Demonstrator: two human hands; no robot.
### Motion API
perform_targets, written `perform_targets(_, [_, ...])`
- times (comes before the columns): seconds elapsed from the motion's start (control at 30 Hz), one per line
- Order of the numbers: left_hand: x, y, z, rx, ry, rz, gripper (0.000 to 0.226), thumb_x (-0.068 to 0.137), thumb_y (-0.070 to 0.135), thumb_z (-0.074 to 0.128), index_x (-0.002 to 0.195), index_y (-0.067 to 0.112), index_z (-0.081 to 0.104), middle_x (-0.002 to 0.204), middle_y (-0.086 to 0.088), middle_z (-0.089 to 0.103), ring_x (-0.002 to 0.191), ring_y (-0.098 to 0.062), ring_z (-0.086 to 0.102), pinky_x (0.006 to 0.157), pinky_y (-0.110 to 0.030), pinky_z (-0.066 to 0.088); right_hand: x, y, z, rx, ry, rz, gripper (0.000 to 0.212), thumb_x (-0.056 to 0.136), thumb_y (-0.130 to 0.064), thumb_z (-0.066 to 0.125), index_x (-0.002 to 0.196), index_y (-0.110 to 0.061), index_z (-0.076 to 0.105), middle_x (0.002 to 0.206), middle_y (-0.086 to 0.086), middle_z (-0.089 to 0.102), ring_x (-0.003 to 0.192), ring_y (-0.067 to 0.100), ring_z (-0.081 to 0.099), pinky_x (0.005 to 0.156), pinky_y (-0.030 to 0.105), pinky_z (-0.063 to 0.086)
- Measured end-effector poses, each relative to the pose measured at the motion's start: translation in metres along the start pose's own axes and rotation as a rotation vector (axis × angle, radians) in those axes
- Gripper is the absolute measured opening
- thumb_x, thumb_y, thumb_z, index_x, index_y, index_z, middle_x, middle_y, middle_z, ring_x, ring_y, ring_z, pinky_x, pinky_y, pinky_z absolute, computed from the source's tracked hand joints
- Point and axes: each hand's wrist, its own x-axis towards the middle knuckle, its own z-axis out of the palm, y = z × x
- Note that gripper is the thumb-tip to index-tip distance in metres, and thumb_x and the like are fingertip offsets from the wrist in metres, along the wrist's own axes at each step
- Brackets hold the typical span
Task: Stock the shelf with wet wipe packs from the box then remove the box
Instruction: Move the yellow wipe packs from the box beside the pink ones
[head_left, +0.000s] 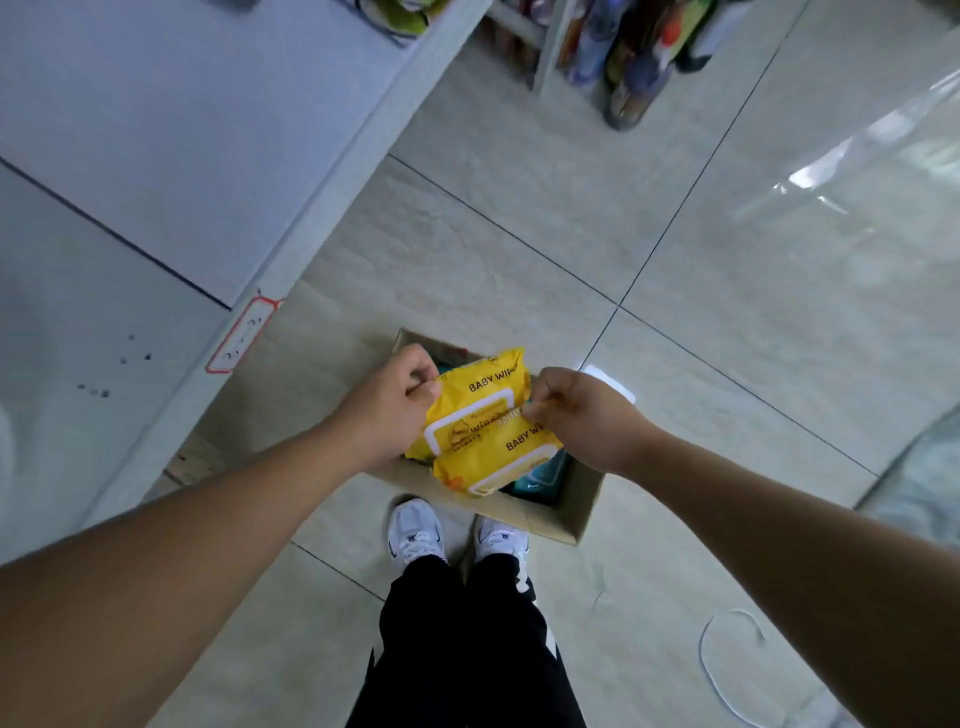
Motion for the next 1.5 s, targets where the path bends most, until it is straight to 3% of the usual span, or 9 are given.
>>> perform_targets(0.2, [-0.055, 0.136, -0.093, 0.050, 0.022, 0.121, 0.022, 0.099, 0.014, 0.054, 0.080, 0.025, 0.050, 0.074, 0.001, 0.062, 0.066, -0.015, 0.053, 0.065, -0.033, 0.043, -0.097, -0.089, -0.069, 0.204, 0.167, -0.112, 0.025, 0.097, -0.023, 0.063, 0.074, -0.021, 0.055, 0.067, -0.007, 0.059, 0.064, 0.011, 0.052, 0.066, 0.031, 0.045])
perform_targets(0.4, [-0.148, 0.262, -0.180, 0.093, 0.104, 0.224, 0.013, 0.100, 0.021, 0.054, 0.088, 0.020, 0.053, 0.077, -0.005, 0.061, 0.058, -0.012, 0.044, 0.054, -0.027, 0.034, -0.192, -0.194, -0.127, 0.319, 0.343, -0.289, 0.026, 0.099, -0.021, 0.062, 0.075, -0.018, 0.052, 0.056, -0.014, 0.057, 0.051, -0.002, 0.050, 0.055, 0.020, 0.039])
perform_targets(0.67, [-0.292, 0.361, -0.278, 0.142, 0.299, 0.306, 0.013, 0.099, 0.024, 0.056, 0.087, 0.021, 0.056, 0.074, 0.002, 0.061, 0.065, -0.016, 0.049, 0.062, -0.030, 0.038, -0.312, -0.343, -0.162, 0.410, 0.370, -0.565, 0.029, 0.098, -0.026, 0.063, 0.077, -0.011, 0.050, 0.073, 0.005, 0.062, 0.069, 0.018, 0.061, 0.070, 0.050, 0.053])
perform_targets(0.77, [-0.344, 0.377, -0.318, 0.162, 0.401, 0.311, 0.013, 0.099, 0.027, 0.056, 0.087, 0.022, 0.058, 0.078, 0.000, 0.062, 0.066, -0.015, 0.051, 0.062, -0.031, 0.039, -0.342, -0.400, -0.159, 0.424, 0.348, -0.639, 0.026, 0.098, -0.023, 0.064, 0.076, -0.014, 0.052, 0.075, 0.009, 0.066, 0.070, 0.019, 0.063, 0.071, 0.046, 0.054])
perform_targets(0.87, [-0.394, 0.376, -0.358, 0.160, 0.501, 0.298, 0.012, 0.100, 0.028, 0.055, 0.091, 0.023, 0.059, 0.085, -0.001, 0.063, 0.067, -0.013, 0.051, 0.061, -0.029, 0.040, -0.361, -0.451, -0.143, 0.393, 0.343, -0.747, 0.027, 0.095, -0.027, 0.067, 0.072, -0.018, 0.054, 0.071, 0.011, 0.066, 0.067, 0.017, 0.061, 0.065, 0.039, 0.052])
perform_targets(0.97, [-0.442, 0.358, -0.395, 0.159, 0.585, 0.277, 0.013, 0.101, 0.026, 0.055, 0.088, 0.025, 0.057, 0.081, 0.005, 0.061, 0.066, -0.009, 0.050, 0.059, -0.027, 0.038, -0.372, -0.495, -0.114, 0.395, 0.259, -0.819, 0.029, 0.097, -0.019, 0.064, 0.071, -0.017, 0.053, 0.063, -0.003, 0.060, 0.059, 0.012, 0.056, 0.057, 0.028, 0.045])
perform_targets(1.1, [-0.493, 0.313, -0.440, 0.181, 0.654, 0.227, 0.015, 0.100, 0.026, 0.056, 0.085, 0.028, 0.055, 0.087, 0.006, 0.064, 0.073, -0.009, 0.055, 0.063, -0.027, 0.041, -0.375, -0.543, -0.054, 0.357, 0.148, -0.853, 0.027, 0.097, -0.020, 0.064, 0.073, -0.016, 0.055, 0.067, 0.001, 0.065, 0.061, 0.016, 0.061, 0.056, 0.033, 0.048])
perform_targets(1.27, [-0.539, 0.227, -0.485, 0.232, 0.740, 0.101, 0.014, 0.099, 0.029, 0.057, 0.085, 0.030, 0.055, 0.074, 0.010, 0.055, 0.063, -0.005, 0.049, 0.055, -0.026, 0.037, -0.369, -0.590, 0.044, 0.339, 0.029, -0.835, 0.029, 0.096, -0.017, 0.065, 0.069, -0.017, 0.052, 0.067, 0.005, 0.058, 0.062, 0.016, 0.055, 0.057, 0.028, 0.043])
perform_targets(1.5, [-0.584, 0.099, -0.528, 0.222, 0.723, -0.035, 0.015, 0.100, 0.029, 0.056, 0.085, 0.030, 0.053, 0.072, 0.010, 0.053, 0.064, -0.007, 0.047, 0.058, -0.028, 0.035, -0.347, -0.627, 0.176, 0.267, -0.105, -0.806, 0.029, 0.096, -0.017, 0.064, 0.070, -0.018, 0.051, 0.068, 0.003, 0.060, 0.064, 0.016, 0.057, 0.063, 0.034, 0.046])
